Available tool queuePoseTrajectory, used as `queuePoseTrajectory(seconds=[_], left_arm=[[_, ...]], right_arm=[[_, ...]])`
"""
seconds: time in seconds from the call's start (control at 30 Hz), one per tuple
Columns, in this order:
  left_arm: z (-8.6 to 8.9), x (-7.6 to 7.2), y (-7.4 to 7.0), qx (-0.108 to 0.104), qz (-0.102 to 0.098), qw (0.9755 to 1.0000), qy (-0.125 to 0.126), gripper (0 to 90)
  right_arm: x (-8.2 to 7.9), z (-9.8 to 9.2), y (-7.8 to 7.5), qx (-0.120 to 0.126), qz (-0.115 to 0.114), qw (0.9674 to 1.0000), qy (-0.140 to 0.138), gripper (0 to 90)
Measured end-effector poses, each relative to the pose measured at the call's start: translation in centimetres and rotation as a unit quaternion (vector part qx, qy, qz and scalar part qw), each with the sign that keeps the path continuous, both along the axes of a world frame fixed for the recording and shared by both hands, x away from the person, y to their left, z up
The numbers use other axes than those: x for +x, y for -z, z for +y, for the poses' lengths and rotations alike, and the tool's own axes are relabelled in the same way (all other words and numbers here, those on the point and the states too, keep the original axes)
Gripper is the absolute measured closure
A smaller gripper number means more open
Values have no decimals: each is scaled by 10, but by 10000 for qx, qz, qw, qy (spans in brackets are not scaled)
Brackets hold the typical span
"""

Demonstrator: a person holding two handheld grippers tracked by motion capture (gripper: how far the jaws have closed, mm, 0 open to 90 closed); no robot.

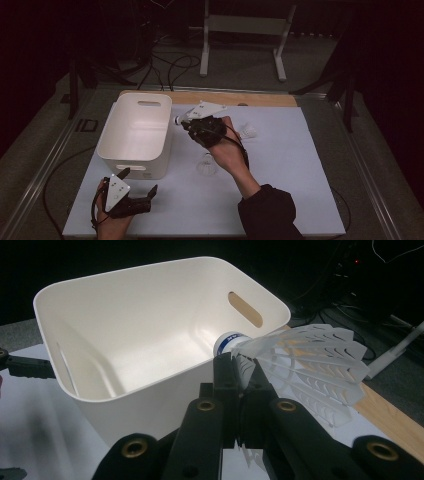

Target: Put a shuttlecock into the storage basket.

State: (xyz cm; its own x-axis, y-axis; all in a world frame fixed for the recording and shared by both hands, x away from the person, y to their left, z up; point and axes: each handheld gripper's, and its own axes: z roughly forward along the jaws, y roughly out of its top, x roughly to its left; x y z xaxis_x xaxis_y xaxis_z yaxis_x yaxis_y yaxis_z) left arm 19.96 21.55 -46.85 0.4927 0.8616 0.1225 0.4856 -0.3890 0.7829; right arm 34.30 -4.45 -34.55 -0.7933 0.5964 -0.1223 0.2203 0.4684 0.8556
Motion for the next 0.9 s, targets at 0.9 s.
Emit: queuePoseTrajectory(seconds=[0.9], left_arm=[[0,0,0,-9,0,10000,-2,5]], right_arm=[[2,24,-8,-17,-93,9998,-184,883]])
